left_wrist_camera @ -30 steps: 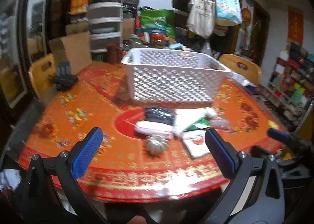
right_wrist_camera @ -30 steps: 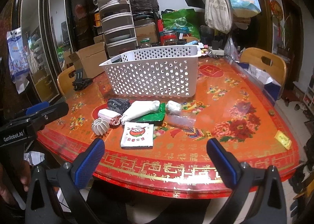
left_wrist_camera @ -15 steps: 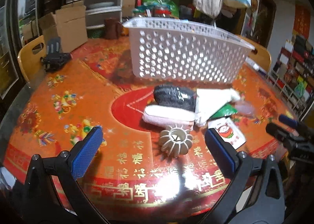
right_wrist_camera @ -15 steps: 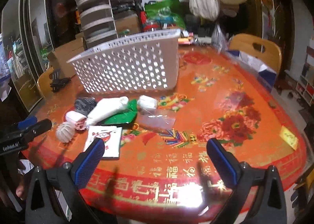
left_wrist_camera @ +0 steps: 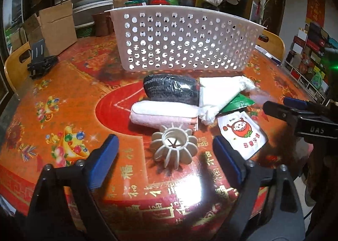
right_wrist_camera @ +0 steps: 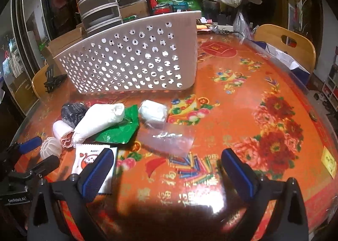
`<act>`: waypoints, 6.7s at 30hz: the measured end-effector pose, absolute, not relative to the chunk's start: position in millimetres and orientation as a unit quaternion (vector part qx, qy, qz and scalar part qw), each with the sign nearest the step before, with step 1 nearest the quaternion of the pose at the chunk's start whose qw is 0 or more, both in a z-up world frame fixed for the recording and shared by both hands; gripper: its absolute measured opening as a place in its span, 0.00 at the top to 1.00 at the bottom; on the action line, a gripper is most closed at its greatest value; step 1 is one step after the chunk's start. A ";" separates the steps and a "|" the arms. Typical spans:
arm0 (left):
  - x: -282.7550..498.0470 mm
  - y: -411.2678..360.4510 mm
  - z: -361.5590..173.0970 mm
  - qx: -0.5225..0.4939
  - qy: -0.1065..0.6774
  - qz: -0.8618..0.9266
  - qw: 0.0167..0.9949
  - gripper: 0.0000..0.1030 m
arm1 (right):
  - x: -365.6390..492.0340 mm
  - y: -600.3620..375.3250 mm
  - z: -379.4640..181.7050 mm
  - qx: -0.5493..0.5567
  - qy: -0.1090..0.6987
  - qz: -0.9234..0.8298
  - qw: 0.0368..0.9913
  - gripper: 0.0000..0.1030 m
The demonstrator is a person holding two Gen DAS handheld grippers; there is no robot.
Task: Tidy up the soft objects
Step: 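Close left gripper on white ribbed round piece while right gripper closes on clear plastic bag, then lift and carry both held items over the white basket with both grippers, then lower items into the basket and open both grippers, then withdraw both grippers from the basket back toward the items, then grasp pink rolled towel with left gripper while right gripper grasps cartoon snack packet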
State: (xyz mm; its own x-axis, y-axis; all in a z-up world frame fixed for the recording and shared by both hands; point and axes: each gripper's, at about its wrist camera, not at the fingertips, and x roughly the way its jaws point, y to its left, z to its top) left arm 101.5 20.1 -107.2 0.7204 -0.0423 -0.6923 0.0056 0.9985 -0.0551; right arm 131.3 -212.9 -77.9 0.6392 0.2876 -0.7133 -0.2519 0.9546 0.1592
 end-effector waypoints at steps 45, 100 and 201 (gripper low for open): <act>84.5 37.0 -66.0 -0.036 0.328 -0.022 0.944 0.60 | 124.4 -205.2 -47.1 -0.012 0.356 0.138 0.924 0.50; 405.8 37.7 -10.5 -0.029 0.526 0.004 0.850 0.60 | 358.4 -115.3 1.4 -0.122 0.505 0.164 0.838 0.50; 129.4 45.2 -92.6 -0.063 0.401 0.036 0.913 0.00 | 83.6 -141.0 -84.4 -0.062 0.358 0.199 0.910 0.19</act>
State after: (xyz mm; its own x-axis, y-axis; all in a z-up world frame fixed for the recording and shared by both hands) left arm 129.4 45.2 -92.6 0.6753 0.0155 -0.7374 -0.1163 0.9895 -0.0856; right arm 83.6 -141.0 -84.4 0.6642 0.3185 -0.6763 -0.4068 0.9130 0.0305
